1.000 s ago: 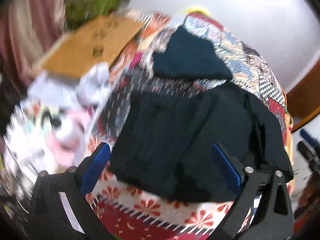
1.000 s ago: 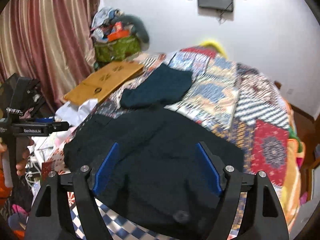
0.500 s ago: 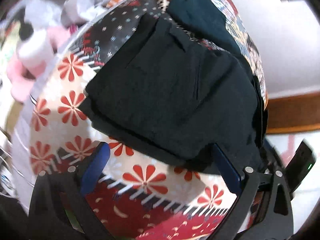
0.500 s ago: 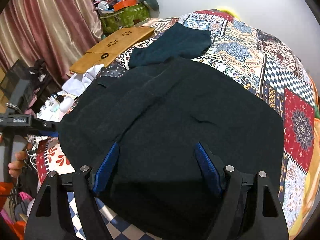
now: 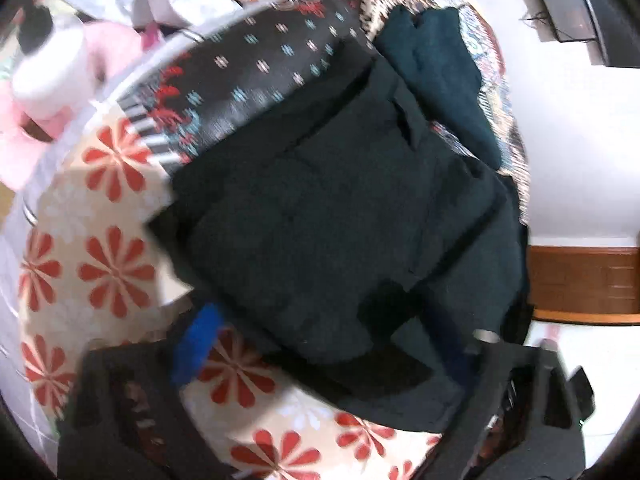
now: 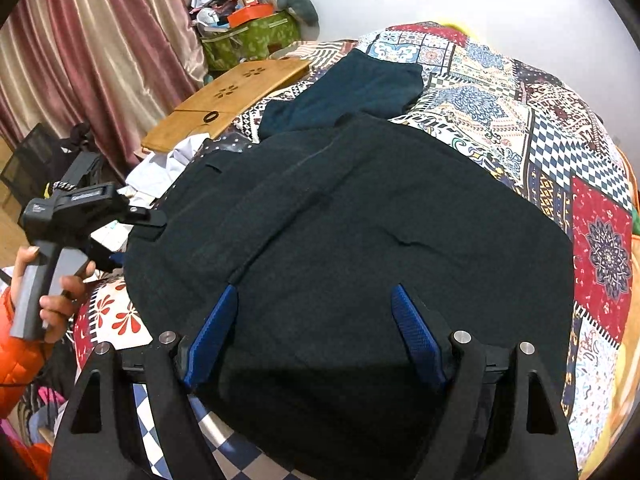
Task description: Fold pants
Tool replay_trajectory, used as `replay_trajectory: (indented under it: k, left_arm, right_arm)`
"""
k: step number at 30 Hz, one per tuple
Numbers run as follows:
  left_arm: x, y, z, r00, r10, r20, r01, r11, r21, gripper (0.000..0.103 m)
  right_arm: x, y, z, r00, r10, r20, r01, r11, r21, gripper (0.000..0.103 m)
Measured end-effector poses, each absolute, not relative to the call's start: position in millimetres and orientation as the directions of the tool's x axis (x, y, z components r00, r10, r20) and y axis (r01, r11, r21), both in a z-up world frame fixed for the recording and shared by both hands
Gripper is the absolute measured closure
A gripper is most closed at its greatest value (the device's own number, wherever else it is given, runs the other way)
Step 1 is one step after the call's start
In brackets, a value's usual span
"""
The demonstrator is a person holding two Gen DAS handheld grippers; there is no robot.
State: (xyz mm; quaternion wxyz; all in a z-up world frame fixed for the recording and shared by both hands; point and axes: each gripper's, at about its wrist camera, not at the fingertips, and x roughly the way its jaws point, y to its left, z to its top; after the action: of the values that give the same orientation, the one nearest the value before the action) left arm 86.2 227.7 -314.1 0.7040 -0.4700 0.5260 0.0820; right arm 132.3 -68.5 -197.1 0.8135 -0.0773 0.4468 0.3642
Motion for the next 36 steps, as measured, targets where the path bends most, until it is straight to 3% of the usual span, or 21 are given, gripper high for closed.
replay_trajectory:
  k: [2, 5, 8, 15, 23, 30, 36]
  left_arm:
    - [86.8, 226.8, -310.1, 0.428, -0.315, -0.847, -0.615, 0.585, -0.529, 0.052]
    - [89.3, 223.7, -303.9, 0.451, -0.291, -0.844, -0.583, 0.620, -0.525, 0.077]
    - [95.0, 215.2, -285.2, 0.469, -0.207, -0.859, -0.551, 0.692, -0.467, 0.084]
    - [102.1, 191.0, -206.9, 0.602, -0.019, -0.798, -0.429, 0.835, -0.344, 0.087]
    - [115.0, 131.8, -106.1, 0.771, 0.026, -0.637, -0.227, 0.945, -0.235, 0.088]
    - [153.0, 47.0, -65.7, 0.819, -0.141, -0.557, 0.017, 0.975, -0.222, 0.088]
    - [182.1, -26.5, -69.0, 0.764, -0.293, -0.575, 0.192, 0.954, -0.230, 0.088]
  right_arm:
    - [131.4, -68.1, -197.0, 0.338, 0.520, -0.784, -0.662, 0.724, 0.195, 0.025]
    - [132.2, -68.2, -196.3, 0.338, 0.520, -0.785, -0.663, 0.723, 0.194, 0.025]
    - [133.0, -68.4, -196.0, 0.337, 0.518, -0.786, -0.662, 0.724, 0.194, 0.025]
    - [136.0, -77.7, -191.1, 0.333, 0.526, -0.782, -0.628, 0.743, 0.233, 0.026]
    - [141.1, -137.8, -169.2, 0.435, 0.545, -0.717, -0.498, 0.809, 0.313, 0.026]
    - [139.3, -193.0, -165.7, 0.534, 0.456, -0.712, -0.386, 0.881, 0.274, 0.026]
    - [126.3, -220.5, -169.9, 0.564, 0.411, -0.717, -0.349, 0.905, 0.244, 0.026]
